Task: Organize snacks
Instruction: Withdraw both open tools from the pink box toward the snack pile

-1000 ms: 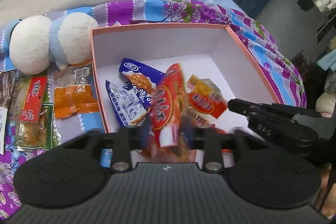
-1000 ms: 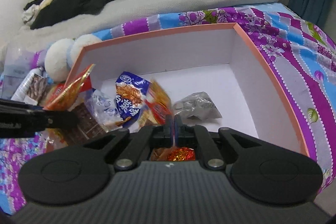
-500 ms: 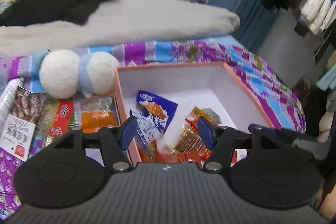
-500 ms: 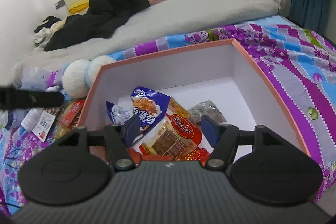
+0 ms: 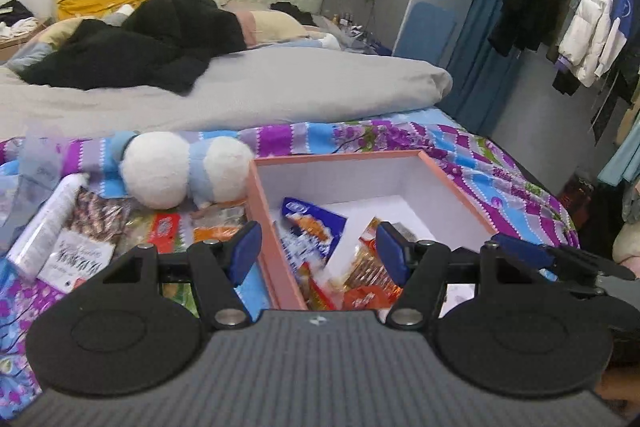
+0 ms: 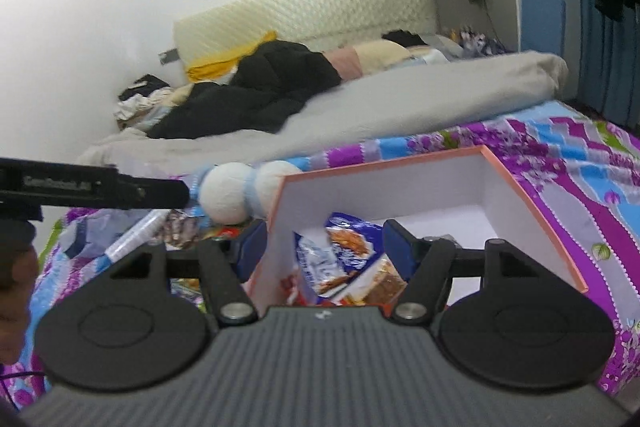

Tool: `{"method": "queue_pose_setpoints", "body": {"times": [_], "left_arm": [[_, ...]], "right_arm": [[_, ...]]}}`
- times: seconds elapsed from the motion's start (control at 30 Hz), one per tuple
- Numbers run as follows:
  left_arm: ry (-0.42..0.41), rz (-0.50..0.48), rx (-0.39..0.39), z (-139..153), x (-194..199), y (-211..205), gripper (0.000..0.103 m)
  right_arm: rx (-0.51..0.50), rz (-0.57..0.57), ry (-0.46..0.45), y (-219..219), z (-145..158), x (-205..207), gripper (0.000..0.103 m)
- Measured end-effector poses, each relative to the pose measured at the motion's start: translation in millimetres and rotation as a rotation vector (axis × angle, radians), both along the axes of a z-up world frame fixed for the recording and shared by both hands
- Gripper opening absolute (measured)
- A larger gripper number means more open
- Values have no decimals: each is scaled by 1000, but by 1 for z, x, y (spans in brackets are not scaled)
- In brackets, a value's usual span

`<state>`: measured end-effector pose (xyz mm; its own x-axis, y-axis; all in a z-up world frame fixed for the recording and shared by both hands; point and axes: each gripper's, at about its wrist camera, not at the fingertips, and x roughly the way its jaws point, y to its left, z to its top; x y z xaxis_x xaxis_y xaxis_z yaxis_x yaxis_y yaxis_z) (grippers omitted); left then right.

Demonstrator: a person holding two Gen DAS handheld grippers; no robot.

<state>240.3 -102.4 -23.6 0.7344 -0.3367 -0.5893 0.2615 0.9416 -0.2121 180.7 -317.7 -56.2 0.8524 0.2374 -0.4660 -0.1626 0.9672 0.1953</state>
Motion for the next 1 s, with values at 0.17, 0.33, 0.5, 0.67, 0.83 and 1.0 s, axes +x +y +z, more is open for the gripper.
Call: {"method": "queue_pose_setpoints", "body": {"times": [0.17,0.33,0.5,0.67,0.83,1.0], "left_arm": [[8,38,-10,-9,-31,20,69],[25,71,-21,-21,-59,41,68],[30,94,0,-32,-78,56,69],[44,109,7,-41,-97,73,69],[28,125,33,-43,-111,87,69],[39,152,13,-46,-122,106,69]], "right_arm": [[45,30,-20,11,1,-21,66],[56,48,-37,25,-2,-41,66],[35,36,-32,35,-12,-57,66],[26,40,-25,45,-21,-72,66],[3,45,-12,57,-32,-90,66],[-9,68,5,70,-44,-104,66]]}}
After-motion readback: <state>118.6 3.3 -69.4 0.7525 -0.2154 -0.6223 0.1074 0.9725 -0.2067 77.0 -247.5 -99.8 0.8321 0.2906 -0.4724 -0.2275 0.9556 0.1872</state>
